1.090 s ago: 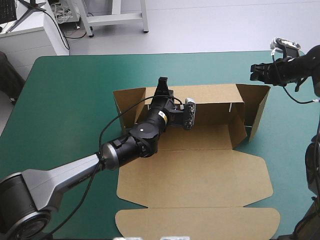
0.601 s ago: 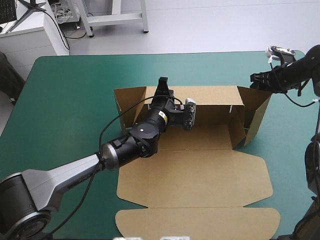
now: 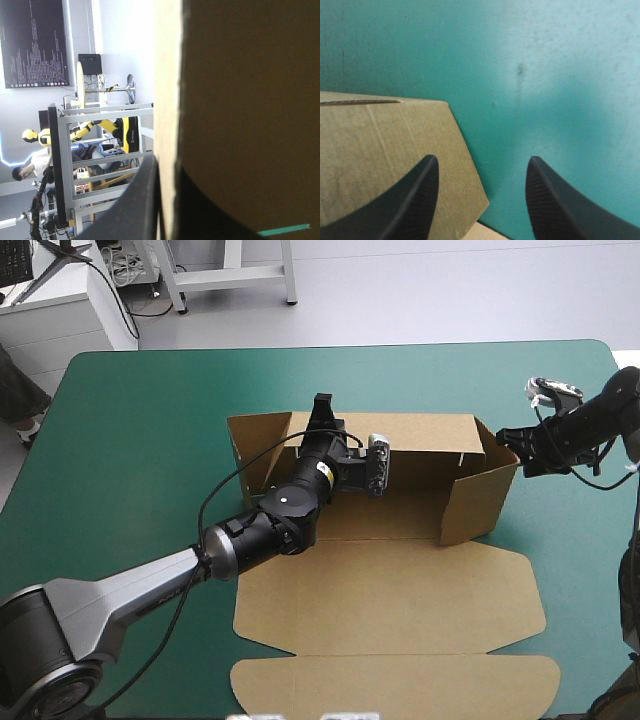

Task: Fold the box

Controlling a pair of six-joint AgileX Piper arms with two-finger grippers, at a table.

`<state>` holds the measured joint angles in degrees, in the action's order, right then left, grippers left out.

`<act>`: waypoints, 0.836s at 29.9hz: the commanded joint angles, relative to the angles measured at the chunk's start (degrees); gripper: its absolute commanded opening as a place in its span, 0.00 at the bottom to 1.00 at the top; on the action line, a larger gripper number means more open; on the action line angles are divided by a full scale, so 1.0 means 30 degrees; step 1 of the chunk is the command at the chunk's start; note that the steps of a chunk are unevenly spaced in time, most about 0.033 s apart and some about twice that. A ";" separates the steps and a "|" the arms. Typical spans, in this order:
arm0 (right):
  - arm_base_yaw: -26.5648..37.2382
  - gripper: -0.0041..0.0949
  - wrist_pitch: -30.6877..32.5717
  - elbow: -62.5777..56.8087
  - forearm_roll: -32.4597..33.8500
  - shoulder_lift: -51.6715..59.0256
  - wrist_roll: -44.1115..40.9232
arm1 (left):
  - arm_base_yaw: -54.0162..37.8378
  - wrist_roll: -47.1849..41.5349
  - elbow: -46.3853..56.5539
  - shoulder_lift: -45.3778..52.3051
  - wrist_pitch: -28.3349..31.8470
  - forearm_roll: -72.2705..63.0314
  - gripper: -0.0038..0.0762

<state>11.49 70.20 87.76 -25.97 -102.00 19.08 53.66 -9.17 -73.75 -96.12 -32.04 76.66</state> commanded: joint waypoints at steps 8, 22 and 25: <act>0.0053 0.51 0.0414 -0.2181 -0.1529 0.3531 0.2144 | 0.0176 -0.0436 -0.0579 0.0812 0.0038 0.0346 0.04; 0.0053 0.49 0.0539 -0.4042 -0.3108 0.6391 0.2832 | 0.0176 -0.0515 -0.0579 0.0812 0.0003 0.0385 0.04; 0.0053 0.49 0.0335 -0.5035 -0.3720 0.6805 0.4098 | 0.0176 -0.0792 -0.0579 0.0812 0.0038 0.0385 0.04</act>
<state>11.49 70.15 73.44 -32.92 -84.71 27.85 53.87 -9.88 -73.75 -96.12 -32.11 76.71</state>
